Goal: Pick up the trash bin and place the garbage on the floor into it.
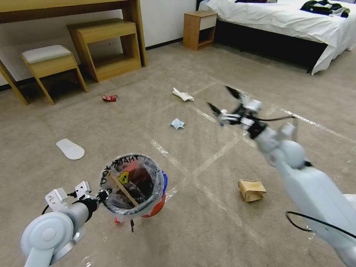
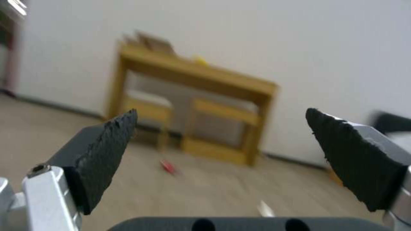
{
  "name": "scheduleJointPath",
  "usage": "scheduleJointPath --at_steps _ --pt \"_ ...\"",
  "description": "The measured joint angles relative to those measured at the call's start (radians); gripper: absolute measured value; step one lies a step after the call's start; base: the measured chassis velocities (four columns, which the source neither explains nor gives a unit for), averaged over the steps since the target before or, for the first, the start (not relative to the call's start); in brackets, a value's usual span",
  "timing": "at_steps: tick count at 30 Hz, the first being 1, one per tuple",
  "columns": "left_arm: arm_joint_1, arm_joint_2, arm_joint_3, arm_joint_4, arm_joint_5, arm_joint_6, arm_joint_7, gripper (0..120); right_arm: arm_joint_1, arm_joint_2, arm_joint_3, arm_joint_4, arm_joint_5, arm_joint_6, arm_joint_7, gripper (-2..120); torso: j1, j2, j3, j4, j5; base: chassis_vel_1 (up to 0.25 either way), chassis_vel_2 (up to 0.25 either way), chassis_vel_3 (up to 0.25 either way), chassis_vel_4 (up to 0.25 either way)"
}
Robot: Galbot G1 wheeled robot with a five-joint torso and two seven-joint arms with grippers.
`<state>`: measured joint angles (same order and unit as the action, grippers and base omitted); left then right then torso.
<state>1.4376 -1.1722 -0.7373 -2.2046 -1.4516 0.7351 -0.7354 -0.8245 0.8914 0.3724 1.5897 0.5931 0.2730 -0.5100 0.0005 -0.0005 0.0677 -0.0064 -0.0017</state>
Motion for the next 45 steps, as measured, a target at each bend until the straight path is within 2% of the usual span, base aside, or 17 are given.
scheduleJointPath --at_steps 2,10,18,23,25,26,29,35,37,42,45 --pt "-0.011 0.025 -0.001 -0.002 -0.032 0.000 -0.011 0 -0.077 -0.022 0.076 -0.049 -0.047 -0.002 -0.004 100 0.000 0.000 0.000 -0.0004 0.0002 0.000 0.000 0.000 0.000" --pt "-0.018 0.055 -0.003 -0.005 -0.066 0.000 -0.015 0 -0.108 -0.057 0.124 -0.225 -0.126 0.015 -0.112 100 0.000 0.000 0.000 0.0002 -0.0003 0.000 0.000 0.000 0.000" --pt "-0.019 0.068 -0.002 -0.011 -0.077 0.000 -0.016 0 -0.080 -0.086 0.051 -0.408 -0.183 0.025 -0.151 100 0.000 0.000 0.000 0.0002 -0.0004 0.000 0.000 0.000 0.000" --pt "-0.017 0.069 -0.001 -0.016 -0.078 0.000 -0.016 0 -0.022 -0.095 -0.016 -0.531 -0.214 0.054 -0.252 100 0.000 0.000 0.000 0.0001 -0.0004 0.000 0.000 0.000 0.000" --pt "-0.014 0.069 0.000 -0.018 -0.078 0.000 -0.016 0 0.023 -0.086 -0.054 -0.597 -0.243 0.088 -0.315 100 0.000 0.000 0.000 0.0001 -0.0007 0.000 0.000 0.000 0.000" --pt "-0.014 0.069 0.000 -0.018 -0.078 0.000 -0.016 0 0.023 -0.086 -0.054 -0.597 -0.243 0.088 -0.315 100 0.000 0.000 0.000 0.0001 -0.0007 0.000 0.000 0.000 0.000" --pt "-0.011 0.067 0.001 -0.018 -0.075 0.000 -0.017 0 0.104 -0.049 -0.097 -0.697 -0.331 0.140 -0.373 100 0.000 0.000 0.000 0.0003 -0.0003 0.000 0.000 0.000 0.000" --pt "-0.006 0.066 0.002 -0.018 -0.073 0.000 -0.018 0 0.181 0.002 -0.131 -0.829 -0.422 0.178 -0.386 100 0.000 0.000 0.000 0.0004 -0.0002 0.000 0.000 0.000 0.000" --pt "-0.006 0.065 0.003 -0.017 -0.071 0.000 -0.018 0 0.222 0.036 -0.148 -0.918 -0.457 0.191 -0.400 100 0.000 0.000 0.000 0.0003 -0.0007 0.000 0.000 0.000 0.000" --pt "-0.006 0.066 0.004 -0.014 -0.070 0.000 -0.018 0 0.257 0.066 -0.163 -0.999 -0.478 0.185 -0.422 100 0.000 0.000 0.000 0.0004 -0.0005 0.000 0.000 0.000 0.000" --pt "-0.006 0.066 0.006 -0.013 -0.069 0.000 -0.019 0 0.264 0.076 -0.186 -1.031 -0.472 0.123 -0.400 100 0.000 0.000 0.000 0.0002 -0.0005 0.000 0.000 0.000 0.000"
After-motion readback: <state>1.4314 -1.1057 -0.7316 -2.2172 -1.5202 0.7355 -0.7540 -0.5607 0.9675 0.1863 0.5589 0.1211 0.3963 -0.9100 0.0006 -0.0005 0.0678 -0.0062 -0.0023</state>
